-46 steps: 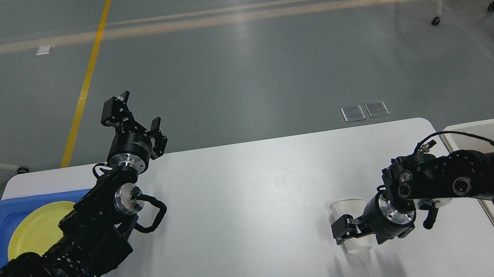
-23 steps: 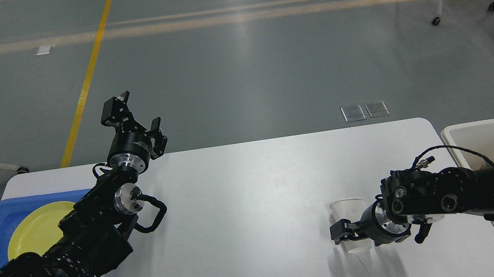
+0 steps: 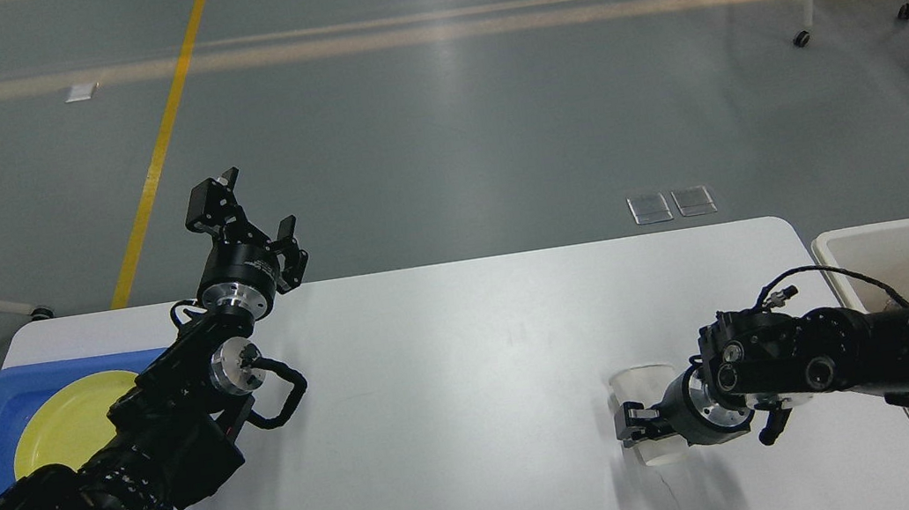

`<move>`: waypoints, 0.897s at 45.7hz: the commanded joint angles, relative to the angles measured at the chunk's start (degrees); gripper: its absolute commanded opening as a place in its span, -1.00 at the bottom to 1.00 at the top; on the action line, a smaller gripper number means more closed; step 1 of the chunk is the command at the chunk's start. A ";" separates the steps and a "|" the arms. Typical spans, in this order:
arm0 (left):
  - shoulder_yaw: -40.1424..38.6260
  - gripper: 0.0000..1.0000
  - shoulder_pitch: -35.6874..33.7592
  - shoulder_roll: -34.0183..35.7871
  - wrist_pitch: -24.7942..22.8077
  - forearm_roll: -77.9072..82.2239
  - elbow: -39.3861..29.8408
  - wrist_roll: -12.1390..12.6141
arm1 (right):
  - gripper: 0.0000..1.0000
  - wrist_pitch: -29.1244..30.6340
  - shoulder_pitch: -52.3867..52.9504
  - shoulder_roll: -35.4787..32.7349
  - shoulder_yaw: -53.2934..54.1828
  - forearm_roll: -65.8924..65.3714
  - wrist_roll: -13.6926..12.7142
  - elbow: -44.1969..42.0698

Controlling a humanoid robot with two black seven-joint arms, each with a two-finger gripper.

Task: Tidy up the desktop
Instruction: 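Lower the right gripper and close it on the white cup, then lift the cup, carry it over the bin and release it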

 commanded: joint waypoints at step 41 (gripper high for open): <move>0.00 1.00 0.00 0.00 0.00 -0.08 0.00 0.00 | 0.36 32.43 33.28 -15.34 2.72 6.85 0.17 3.38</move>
